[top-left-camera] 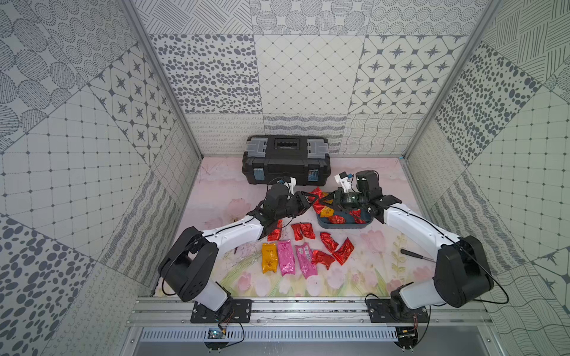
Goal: Take the tea bags out of the storage box
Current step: Pick up the tea bag from the storage box, then place the tea bag at the center of the board.
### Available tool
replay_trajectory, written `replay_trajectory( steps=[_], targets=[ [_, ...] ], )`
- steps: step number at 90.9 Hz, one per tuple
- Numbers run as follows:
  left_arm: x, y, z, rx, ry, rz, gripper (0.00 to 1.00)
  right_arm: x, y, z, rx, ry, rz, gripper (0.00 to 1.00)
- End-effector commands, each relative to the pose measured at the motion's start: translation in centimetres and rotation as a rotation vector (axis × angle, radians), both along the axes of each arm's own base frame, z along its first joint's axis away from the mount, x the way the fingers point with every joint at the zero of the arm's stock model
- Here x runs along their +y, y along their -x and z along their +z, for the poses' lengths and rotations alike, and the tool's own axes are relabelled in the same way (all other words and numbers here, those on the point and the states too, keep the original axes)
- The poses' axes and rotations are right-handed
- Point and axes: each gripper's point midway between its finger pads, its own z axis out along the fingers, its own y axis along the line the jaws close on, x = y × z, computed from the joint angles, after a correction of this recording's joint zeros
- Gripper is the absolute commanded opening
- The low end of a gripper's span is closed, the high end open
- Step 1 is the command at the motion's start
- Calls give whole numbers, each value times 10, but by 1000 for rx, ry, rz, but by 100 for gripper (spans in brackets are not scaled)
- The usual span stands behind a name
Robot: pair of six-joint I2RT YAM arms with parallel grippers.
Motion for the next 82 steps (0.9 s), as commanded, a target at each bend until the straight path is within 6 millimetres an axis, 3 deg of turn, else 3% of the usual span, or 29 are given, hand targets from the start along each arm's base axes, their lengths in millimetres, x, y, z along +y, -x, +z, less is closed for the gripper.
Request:
replay_trajectory(
  steps=[1,9,24,40,62,69,82],
  targets=[
    [-3,-3,31,-106,69,-11,25,15,6,5,-17,-38,53,2],
    [0,-3,29,-109,44,1,20,14,5,3,-18,-21,44,6],
    [10,-2,18,-98,-56,18,12,6,-1,-3,-30,32,4,31],
    [29,-2,-5,-44,-199,21,2,-23,-15,-3,-73,105,-107,51],
    [66,-5,-51,56,-484,-79,1,-83,-25,-11,-103,296,-253,53],
    [81,-3,-72,120,-613,-119,1,-94,-26,-13,-113,362,-274,53],
    [89,0,-104,208,-751,-217,3,-102,-27,-15,-121,418,-282,53]
  ],
)
